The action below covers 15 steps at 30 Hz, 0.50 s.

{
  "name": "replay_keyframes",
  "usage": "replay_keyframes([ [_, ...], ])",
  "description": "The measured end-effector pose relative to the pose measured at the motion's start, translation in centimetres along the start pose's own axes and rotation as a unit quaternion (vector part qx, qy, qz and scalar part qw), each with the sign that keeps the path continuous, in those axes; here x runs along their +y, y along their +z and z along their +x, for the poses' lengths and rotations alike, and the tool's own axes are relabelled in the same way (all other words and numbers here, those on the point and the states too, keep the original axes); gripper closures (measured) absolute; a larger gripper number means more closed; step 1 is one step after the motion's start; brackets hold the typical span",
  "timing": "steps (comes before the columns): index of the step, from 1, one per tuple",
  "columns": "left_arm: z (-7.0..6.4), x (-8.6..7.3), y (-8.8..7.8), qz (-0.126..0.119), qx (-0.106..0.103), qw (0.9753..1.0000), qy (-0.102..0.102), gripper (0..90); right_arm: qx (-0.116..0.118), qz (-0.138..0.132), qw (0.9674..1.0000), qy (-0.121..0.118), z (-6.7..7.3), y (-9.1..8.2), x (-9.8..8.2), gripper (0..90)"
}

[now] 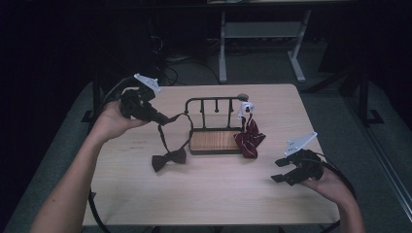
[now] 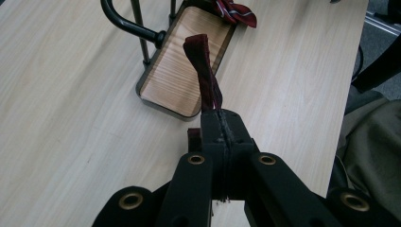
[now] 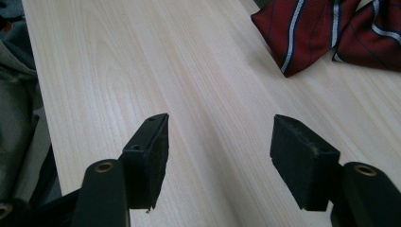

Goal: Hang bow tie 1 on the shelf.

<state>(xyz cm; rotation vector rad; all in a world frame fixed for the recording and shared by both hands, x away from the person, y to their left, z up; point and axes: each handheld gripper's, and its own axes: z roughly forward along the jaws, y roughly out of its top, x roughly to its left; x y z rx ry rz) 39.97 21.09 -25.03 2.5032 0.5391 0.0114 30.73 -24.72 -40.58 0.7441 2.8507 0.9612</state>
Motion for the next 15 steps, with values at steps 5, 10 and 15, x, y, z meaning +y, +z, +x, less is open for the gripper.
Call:
replay_keyframes([
  [5,0.4,0.4,-0.1,-0.001,0.003,1.0,-0.002,89.3,-0.001,0.0,1.0,-0.004,0.0,0.0,0.0,37.5],
  [10,1.2,0.8,-0.4,-0.003,0.005,0.9999,-0.009,89.3,0.001,0.001,1.0,-0.002,0.1,0.0,0.1,37.6],
  [15,1.8,1.3,-0.6,-0.001,0.012,0.9999,-0.013,89.2,0.003,0.001,1.0,0.001,0.1,0.0,0.0,37.7],
])
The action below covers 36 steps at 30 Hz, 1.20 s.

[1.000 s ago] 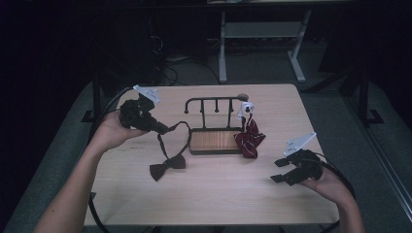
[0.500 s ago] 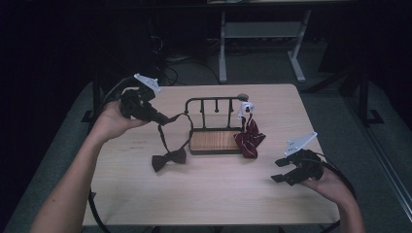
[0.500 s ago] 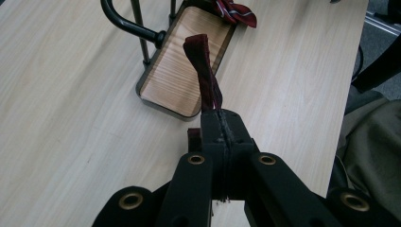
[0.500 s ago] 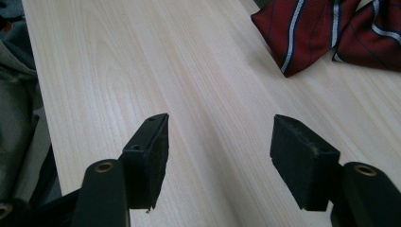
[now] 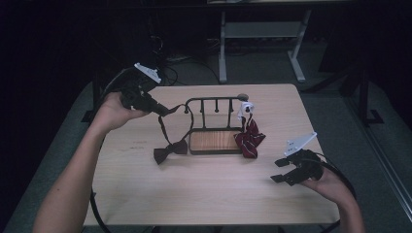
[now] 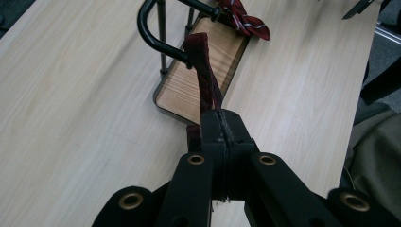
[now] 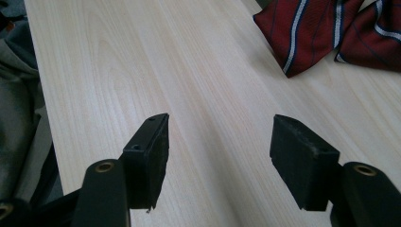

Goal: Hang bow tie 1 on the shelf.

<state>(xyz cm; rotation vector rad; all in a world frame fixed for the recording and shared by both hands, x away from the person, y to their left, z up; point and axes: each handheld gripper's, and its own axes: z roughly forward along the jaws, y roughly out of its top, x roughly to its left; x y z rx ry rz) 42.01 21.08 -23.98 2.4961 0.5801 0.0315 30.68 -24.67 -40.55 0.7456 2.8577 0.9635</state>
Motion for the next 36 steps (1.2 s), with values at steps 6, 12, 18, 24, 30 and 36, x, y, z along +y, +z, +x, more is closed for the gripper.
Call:
replay_keyframes([
  [6,0.7,0.6,0.3,0.004,0.0,1.0,-0.006,89.2,-0.002,0.001,1.0,-0.005,0.0,0.1,0.0,37.7],
  [12,1.5,0.9,0.8,0.014,-0.001,0.9998,-0.013,89.2,0.0,0.001,1.0,-0.007,0.1,0.0,0.0,37.8],
  [18,2.2,1.0,1.1,0.022,-0.002,0.9996,-0.019,89.2,0.002,0.002,1.0,-0.001,0.0,-0.1,-0.1,37.8],
  [24,2.7,0.9,1.5,0.03,-0.002,0.9992,-0.025,89.2,0.001,0.001,1.0,-0.002,0.1,-0.1,-0.1,37.9],
  [30,2.9,1.0,2.0,0.04,0.011,0.9986,-0.032,88.9,-0.001,-0.001,1.0,-0.005,0.1,-0.2,-0.2,37.8],
  [36,2.9,1.0,2.3,0.054,0.012,0.998,-0.031,88.7,-0.002,0.001,1.0,-0.01,0.1,-0.2,-0.2,37.9],
])
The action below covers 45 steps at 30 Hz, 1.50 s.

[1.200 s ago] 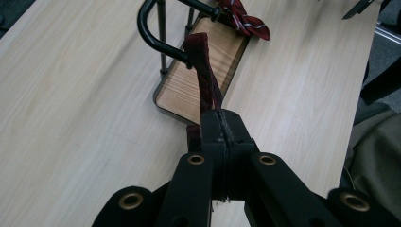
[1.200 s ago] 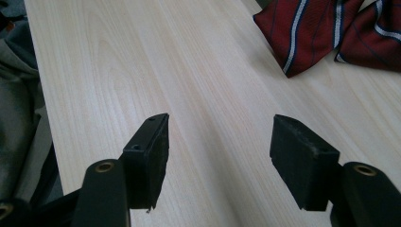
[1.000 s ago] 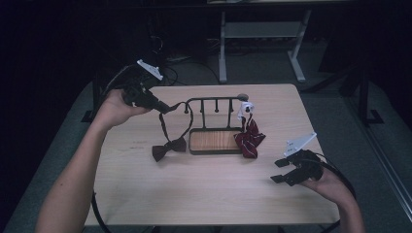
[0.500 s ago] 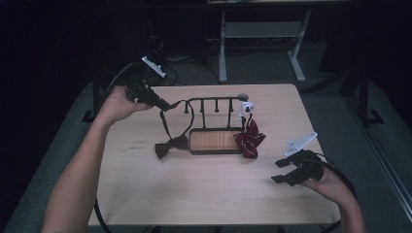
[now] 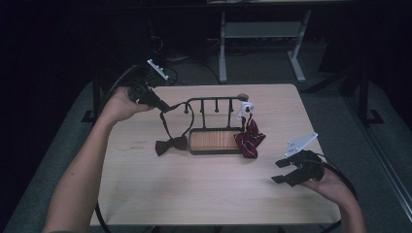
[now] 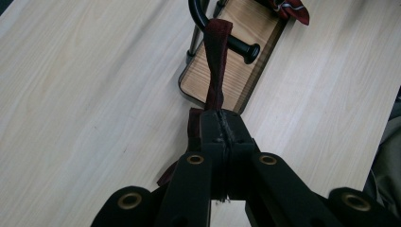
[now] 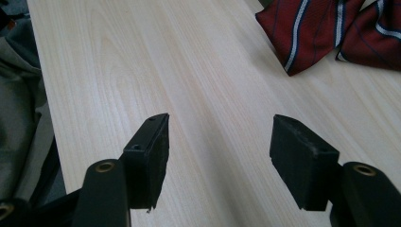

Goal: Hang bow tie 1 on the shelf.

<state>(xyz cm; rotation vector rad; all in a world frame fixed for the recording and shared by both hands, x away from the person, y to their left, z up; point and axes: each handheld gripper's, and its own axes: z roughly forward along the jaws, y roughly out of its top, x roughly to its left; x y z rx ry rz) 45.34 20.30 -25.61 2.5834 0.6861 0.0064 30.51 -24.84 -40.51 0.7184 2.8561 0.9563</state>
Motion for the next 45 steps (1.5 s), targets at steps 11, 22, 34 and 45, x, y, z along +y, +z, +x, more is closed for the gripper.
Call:
replay_keyframes([
  [11,-0.3,0.1,0.2,0.005,0.008,0.9999,-0.005,84.4,0.002,0.0,1.0,0.002,0.1,0.0,0.1,37.9],
  [22,-1.0,-0.1,0.2,0.019,0.001,0.9998,0.008,82.5,-0.001,-0.003,1.0,0.006,-0.1,-0.1,-0.2,37.5],
  [34,-1.5,-1.1,0.3,0.01,0.002,0.9999,0.007,75.8,-0.004,-0.008,0.9999,0.014,-0.1,-0.1,-0.3,36.6],
  [45,-1.7,-3.0,1.1,0.003,-0.004,1.0,-0.001,71.9,-0.008,-0.014,0.9996,0.022,-0.1,-0.3,-0.4,35.9],
])
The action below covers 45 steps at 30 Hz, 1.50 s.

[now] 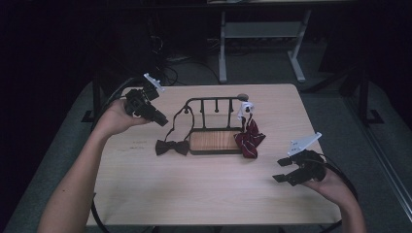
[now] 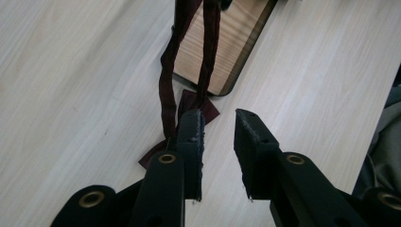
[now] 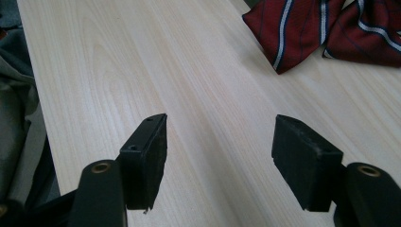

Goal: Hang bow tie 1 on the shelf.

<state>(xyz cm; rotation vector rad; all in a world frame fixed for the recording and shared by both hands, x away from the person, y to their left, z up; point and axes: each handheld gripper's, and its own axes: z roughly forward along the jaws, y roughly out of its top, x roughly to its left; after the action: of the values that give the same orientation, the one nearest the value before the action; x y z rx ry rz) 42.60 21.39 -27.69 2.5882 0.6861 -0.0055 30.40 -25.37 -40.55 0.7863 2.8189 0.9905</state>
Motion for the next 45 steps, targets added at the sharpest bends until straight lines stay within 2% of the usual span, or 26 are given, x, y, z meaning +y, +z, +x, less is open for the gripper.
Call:
replay_keyframes([
  [6,-0.2,-0.8,0.3,0.006,0.004,1.0,0.001,69.8,-0.002,0.0,1.0,0.003,0.0,0.0,0.0,35.5],
  [15,-1.1,-1.8,0.3,-0.009,0.005,0.9999,0.006,65.9,-0.004,0.0,1.0,0.003,0.0,0.1,0.0,35.1],
  [24,-2.1,-2.8,0.9,-0.001,0.004,0.9998,0.021,62.7,-0.007,0.001,0.9999,0.008,-0.1,0.0,-0.2,35.1],
  [26,-2.1,-3.0,1.0,0.004,0.008,0.9997,0.022,61.4,-0.008,0.003,0.9999,0.009,-0.1,0.1,-0.2,35.1],
  [45,-3.0,-5.0,2.1,-0.01,0.001,0.9997,0.022,57.7,-0.012,0.003,0.9998,0.013,-0.2,-0.1,-0.6,35.0],
])
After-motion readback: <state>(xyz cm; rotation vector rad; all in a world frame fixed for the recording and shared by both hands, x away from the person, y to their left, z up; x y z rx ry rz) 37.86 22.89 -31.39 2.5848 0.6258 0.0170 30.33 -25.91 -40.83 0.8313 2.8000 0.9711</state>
